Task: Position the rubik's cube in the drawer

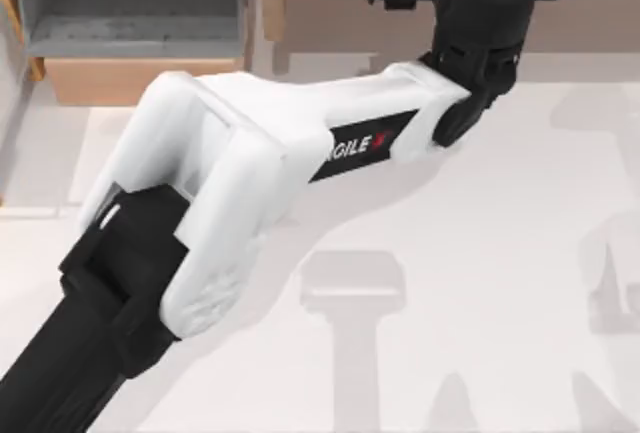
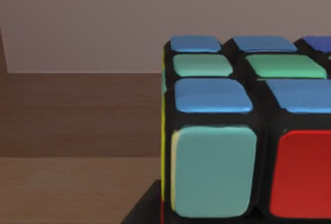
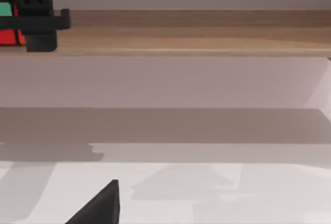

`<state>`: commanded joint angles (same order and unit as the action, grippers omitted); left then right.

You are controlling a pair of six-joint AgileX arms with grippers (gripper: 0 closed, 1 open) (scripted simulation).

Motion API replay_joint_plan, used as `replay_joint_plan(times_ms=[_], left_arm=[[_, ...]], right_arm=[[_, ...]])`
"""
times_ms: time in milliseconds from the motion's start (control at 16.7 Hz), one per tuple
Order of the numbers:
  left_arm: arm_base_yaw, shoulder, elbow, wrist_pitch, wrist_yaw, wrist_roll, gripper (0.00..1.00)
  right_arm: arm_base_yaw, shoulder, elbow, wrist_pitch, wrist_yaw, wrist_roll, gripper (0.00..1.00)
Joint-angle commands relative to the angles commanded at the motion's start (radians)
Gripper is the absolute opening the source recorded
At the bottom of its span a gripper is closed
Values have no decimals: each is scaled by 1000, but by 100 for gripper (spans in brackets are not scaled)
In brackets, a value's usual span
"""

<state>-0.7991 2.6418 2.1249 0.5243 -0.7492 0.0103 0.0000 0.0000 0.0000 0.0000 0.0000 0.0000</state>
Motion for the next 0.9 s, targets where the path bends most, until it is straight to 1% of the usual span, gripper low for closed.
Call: replay_joint_plan(times_ms=[360, 720, 900], left_arm=[[-6, -6, -3, 1, -1, 2, 0], [-27, -97, -103, 10, -24, 4, 0], [-29, -100, -107, 11, -26, 4, 0]], right_arm=[[0, 0, 0, 0, 0, 0, 100], [0, 0, 0, 0, 0, 0, 100], [0, 0, 0, 0, 0, 0, 100]])
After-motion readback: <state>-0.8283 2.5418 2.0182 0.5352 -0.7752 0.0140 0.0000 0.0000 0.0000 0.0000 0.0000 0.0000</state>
